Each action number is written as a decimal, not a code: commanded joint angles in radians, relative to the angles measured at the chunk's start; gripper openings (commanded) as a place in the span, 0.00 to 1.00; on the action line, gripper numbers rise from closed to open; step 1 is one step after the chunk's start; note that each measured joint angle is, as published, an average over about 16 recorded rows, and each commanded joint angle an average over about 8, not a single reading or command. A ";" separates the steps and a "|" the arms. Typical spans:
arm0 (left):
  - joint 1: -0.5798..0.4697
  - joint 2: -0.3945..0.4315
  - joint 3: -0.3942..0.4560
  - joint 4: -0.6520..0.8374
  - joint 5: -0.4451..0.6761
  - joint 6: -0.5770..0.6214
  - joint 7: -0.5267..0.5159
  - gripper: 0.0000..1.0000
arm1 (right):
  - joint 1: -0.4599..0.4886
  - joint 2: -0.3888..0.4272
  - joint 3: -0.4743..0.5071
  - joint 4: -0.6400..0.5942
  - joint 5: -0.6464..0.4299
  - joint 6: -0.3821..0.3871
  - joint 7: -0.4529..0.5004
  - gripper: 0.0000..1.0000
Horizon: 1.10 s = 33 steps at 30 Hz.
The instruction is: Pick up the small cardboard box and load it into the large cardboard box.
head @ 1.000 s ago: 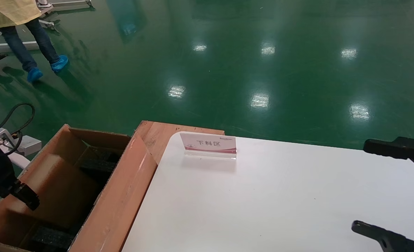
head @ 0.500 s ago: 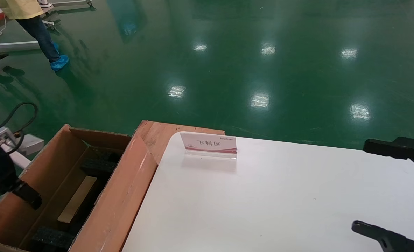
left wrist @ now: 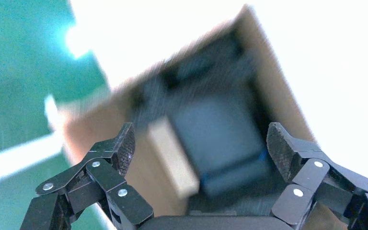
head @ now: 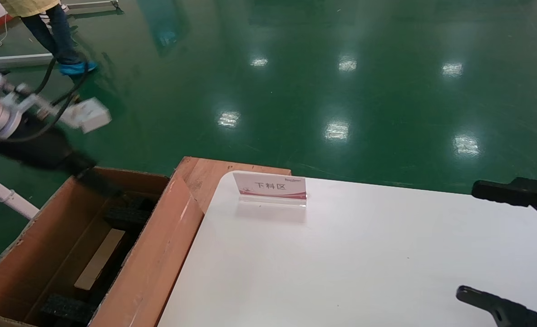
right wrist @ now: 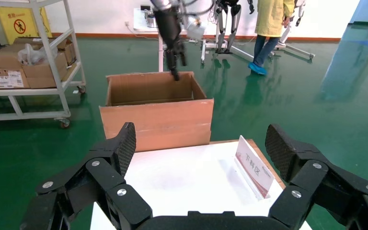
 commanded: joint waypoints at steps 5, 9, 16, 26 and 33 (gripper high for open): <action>-0.072 -0.066 -0.053 -0.161 -0.039 -0.056 0.068 1.00 | 0.000 0.000 0.000 0.000 0.000 0.000 0.000 1.00; -0.074 -0.071 -0.074 -0.198 -0.042 -0.070 0.067 1.00 | 0.000 0.000 0.000 0.000 0.000 0.000 0.000 1.00; 0.035 -0.068 -0.232 -0.231 -0.061 -0.048 0.108 1.00 | 0.000 0.000 0.000 -0.001 0.000 0.000 -0.001 1.00; 0.286 -0.056 -0.572 -0.275 -0.104 0.020 0.200 1.00 | 0.000 0.000 -0.001 -0.001 0.000 0.000 -0.001 1.00; 0.461 -0.047 -0.809 -0.305 -0.134 0.068 0.265 1.00 | 0.000 0.000 -0.001 -0.001 0.000 0.000 -0.001 1.00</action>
